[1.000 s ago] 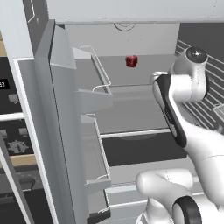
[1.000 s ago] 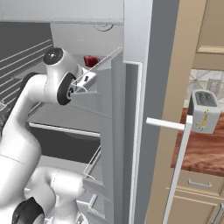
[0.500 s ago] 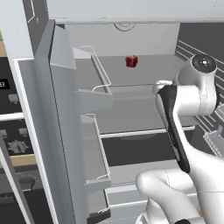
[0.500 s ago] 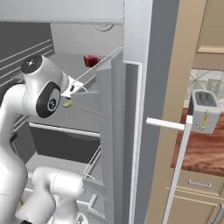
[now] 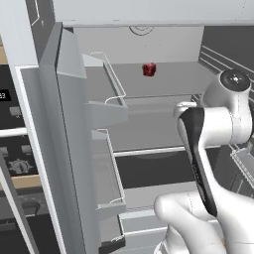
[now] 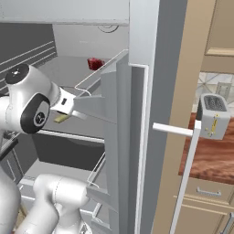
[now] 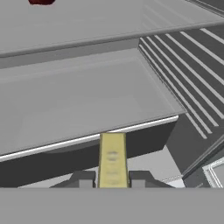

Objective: Pick the egg and butter from the fridge and place them by the bowl for mixing.

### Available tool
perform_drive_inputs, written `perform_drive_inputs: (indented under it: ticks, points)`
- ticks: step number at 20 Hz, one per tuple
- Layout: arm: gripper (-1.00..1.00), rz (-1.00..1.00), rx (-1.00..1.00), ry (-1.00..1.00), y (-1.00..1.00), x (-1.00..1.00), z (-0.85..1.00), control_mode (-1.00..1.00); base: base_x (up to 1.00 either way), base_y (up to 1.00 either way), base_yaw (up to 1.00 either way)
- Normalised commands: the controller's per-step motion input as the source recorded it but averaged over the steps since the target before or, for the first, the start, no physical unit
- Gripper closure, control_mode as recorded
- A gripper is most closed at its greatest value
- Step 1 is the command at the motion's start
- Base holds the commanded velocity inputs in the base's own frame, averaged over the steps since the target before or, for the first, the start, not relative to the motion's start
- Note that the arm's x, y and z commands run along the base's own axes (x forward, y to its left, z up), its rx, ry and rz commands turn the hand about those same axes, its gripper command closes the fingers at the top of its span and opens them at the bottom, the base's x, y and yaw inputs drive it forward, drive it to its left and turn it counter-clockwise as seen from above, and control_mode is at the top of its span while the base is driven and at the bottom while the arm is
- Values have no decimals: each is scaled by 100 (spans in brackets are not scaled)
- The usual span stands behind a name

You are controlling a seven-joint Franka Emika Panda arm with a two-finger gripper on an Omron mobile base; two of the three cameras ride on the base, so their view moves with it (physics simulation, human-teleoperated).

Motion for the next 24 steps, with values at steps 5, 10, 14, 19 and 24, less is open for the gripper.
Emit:
perform_drive_inputs:
  ticks: [5,10,14,19,24]
  points:
    - [100,0,0,0,0,0,0,100,0,0,0]
    - [100,0,0,0,0,0,0,100,-37,0,0]
    - [100,0,0,0,0,0,0,100,-67,0,0]
    - [100,0,0,0,0,0,0,100,-78,0,0]
    - [100,0,0,0,0,0,0,100,-77,4,2]
